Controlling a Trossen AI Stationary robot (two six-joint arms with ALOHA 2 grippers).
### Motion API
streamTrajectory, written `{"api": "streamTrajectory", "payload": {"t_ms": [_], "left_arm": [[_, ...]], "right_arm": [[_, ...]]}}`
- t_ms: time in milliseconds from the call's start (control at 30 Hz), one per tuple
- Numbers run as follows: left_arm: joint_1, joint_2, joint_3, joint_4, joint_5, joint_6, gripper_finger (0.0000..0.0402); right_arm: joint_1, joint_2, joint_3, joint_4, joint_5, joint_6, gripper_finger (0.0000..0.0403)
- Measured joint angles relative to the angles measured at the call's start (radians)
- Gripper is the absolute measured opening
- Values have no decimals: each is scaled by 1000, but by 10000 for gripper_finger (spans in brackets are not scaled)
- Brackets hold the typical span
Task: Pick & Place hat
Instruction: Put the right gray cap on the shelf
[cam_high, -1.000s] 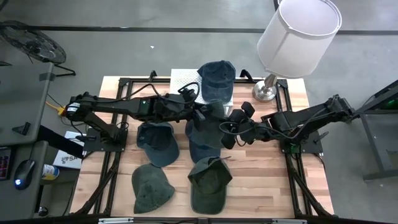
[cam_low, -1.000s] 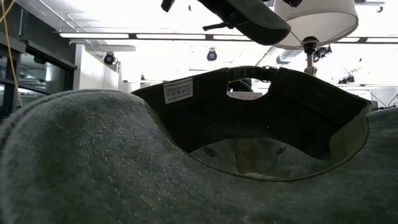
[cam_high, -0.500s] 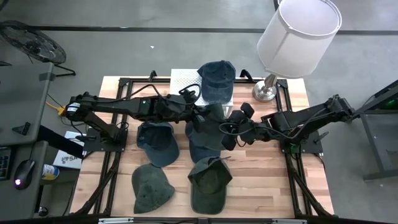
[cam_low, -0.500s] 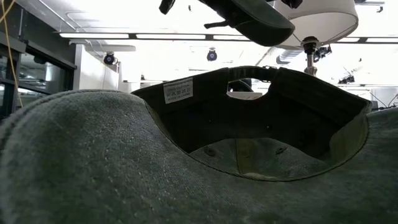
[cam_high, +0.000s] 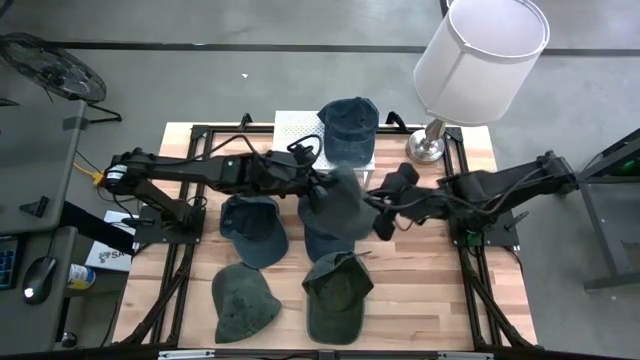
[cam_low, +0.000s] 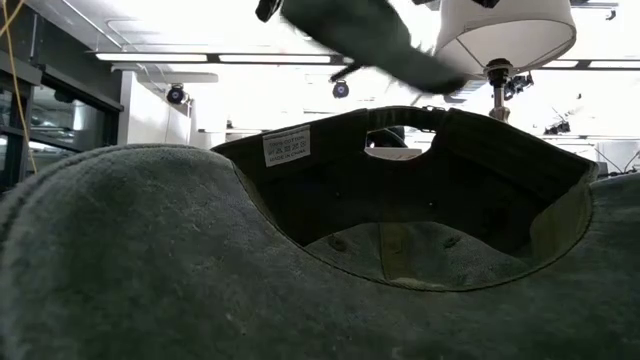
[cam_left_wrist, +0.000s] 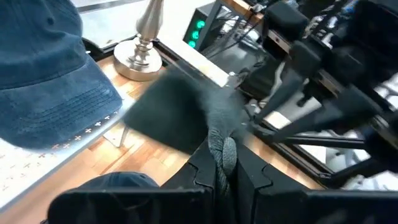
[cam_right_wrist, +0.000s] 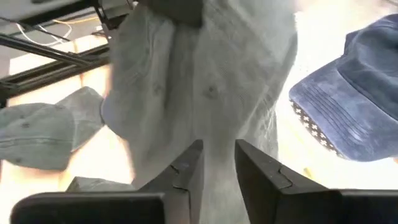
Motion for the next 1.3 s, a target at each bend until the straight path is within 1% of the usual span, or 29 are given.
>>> {"api": "streamTrajectory", "payload": {"t_ms": [33,100,200,267,433,500,567,633,800,1033,1100,1300], "left_arm": [[8,-3,3,0,12,4,14],[23,-19,16,-53,66,12,14],[61,-28,60,-116,163,39,14],[99,-34,88,-177,268,74,14],[198,-34,155,-225,532,166,14],[243,-34,175,-275,647,199,14],[277,-34,194,-321,738,232,14],[305,-34,210,-381,808,278,14],[379,-34,249,-517,921,401,14],[509,-33,255,-551,1030,559,14],[549,-33,255,-582,1038,611,14],[687,-33,255,-689,1138,804,14]], "right_arm": [[0,-20,0,-16,-6,8,94],[0,-62,0,-46,-8,20,107],[0,-119,0,-94,-20,29,123],[0,-154,0,-122,-36,29,130],[0,-208,0,-207,-50,35,135],[0,-222,0,-235,-51,50,134],[0,-228,0,-259,-53,55,134],[0,-231,0,-265,-56,56,134],[0,-231,0,-277,-57,55,134],[0,-230,0,-276,-16,71,134],[0,-230,0,-270,4,74,134],[0,-230,0,-268,53,72,134]]}}
